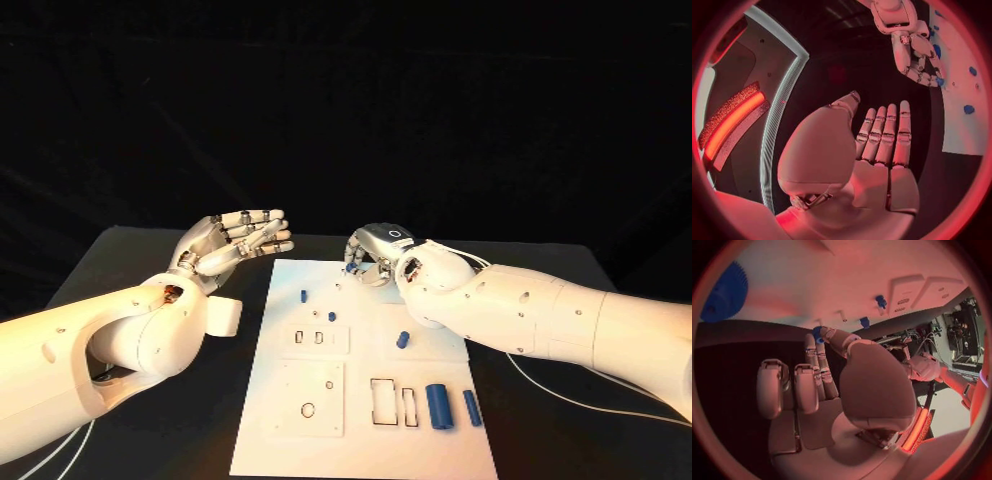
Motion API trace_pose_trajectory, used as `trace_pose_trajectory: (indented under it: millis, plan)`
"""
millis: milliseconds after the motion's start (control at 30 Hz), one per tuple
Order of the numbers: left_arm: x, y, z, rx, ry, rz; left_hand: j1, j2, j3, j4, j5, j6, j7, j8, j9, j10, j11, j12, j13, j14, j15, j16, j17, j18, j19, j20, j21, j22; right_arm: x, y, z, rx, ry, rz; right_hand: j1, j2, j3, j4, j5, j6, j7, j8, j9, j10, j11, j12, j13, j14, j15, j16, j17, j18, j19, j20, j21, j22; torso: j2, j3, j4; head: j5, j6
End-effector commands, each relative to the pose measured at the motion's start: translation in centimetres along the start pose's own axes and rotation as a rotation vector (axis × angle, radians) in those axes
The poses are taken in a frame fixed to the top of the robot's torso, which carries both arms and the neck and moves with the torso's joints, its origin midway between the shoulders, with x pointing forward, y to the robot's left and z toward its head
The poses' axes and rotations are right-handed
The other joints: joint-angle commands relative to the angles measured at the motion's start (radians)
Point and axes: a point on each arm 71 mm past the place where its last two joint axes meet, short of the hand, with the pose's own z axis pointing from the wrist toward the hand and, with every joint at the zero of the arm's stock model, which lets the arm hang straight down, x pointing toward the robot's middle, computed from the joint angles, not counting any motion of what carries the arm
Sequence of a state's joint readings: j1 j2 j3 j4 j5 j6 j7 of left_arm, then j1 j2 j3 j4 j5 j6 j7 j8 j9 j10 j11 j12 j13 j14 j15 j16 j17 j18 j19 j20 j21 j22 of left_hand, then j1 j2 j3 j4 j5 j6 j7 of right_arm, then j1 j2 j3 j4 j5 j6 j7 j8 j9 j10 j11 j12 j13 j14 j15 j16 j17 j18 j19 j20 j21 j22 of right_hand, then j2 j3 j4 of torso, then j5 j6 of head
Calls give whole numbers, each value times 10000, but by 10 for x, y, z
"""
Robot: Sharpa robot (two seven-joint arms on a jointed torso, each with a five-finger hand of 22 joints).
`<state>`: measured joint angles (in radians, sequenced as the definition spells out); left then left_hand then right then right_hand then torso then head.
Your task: Assemble the parts on the task board
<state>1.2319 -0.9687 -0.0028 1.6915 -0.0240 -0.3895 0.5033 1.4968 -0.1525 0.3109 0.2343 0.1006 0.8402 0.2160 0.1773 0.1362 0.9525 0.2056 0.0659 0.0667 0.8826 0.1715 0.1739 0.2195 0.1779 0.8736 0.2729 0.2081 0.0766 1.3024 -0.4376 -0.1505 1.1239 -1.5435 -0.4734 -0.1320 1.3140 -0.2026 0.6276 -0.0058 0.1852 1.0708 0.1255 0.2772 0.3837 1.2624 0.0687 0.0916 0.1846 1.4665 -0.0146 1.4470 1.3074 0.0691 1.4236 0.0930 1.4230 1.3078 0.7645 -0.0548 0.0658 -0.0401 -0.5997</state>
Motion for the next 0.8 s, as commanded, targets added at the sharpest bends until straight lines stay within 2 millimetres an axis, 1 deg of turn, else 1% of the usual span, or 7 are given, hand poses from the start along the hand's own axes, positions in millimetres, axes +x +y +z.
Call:
trace_pose_trajectory:
  millis: [33,100,233,267,400,533,800]
  plan:
    - [3,-2,2,94,192,-125,-65,16,19,-15,-40,-61,357,-28,14,-57,14,-7,-5,-76,18,-44,14,38,-64,31,-68,-13,3,2,2,-83,58,21,82,154,10,-59,-9,-31,35,41,-6,167,-99,-23,117,650,-10,53,455,-163,31,-19,35,237,7,0,-2,40,-25]
    - [4,-2,3,105,202,-125,-65,16,19,-15,-40,-61,357,-28,14,-57,14,-7,-5,-76,18,-44,14,38,-64,31,-68,-13,4,4,2,-105,96,38,67,147,7,-57,-18,-41,36,39,2,164,-96,-32,119,650,-6,56,458,-164,32,-16,37,242,12,12,-24,76,-30]
    - [5,-3,4,129,209,-119,-65,16,19,-15,-40,-61,357,-28,14,-57,14,-7,-5,-76,18,-44,14,38,-64,31,-68,-13,5,6,3,-125,113,57,57,144,5,-55,-24,-46,37,38,6,162,-94,-37,120,650,-5,56,455,-166,36,-15,42,250,16,5,-35,75,-37]
    - [5,-3,4,135,212,-118,-65,16,19,-15,-40,-61,357,-28,14,-57,14,-7,-5,-76,18,-44,14,38,-64,31,-68,-13,6,6,4,-123,103,58,57,144,5,-55,-24,-46,37,38,6,162,-94,-37,120,650,-5,56,455,-166,36,-15,42,250,15,6,-41,78,-23]
    - [6,-4,5,152,225,-116,-65,16,19,-15,-40,-61,357,-28,14,-57,14,-7,-5,-76,18,-44,14,38,-64,31,-68,-13,6,7,5,-124,90,68,57,144,5,-55,-24,-46,37,38,6,162,-94,-37,120,650,-5,56,455,-166,36,-15,42,250,18,9,-32,83,-8]
    - [6,-4,6,160,228,-112,-59,16,25,-27,-41,-63,356,-28,15,-64,15,-8,-6,-82,19,-46,18,40,-66,33,-70,-15,7,8,6,-148,118,82,40,141,2,-51,-31,-56,39,37,15,159,-92,-45,122,650,-2,60,459,-162,24,-12,32,235,12,9,-15,84,-21]
    - [6,-5,6,167,235,-109,-59,16,25,-27,-41,-63,356,-28,15,-64,15,-8,-6,-82,19,-46,18,40,-66,33,-70,-15,8,9,9,-112,164,47,-25,114,7,-44,-47,-141,58,6,46,100,-68,-112,123,647,16,66,454,-151,-14,2,1,192,28,8,-20,84,5]
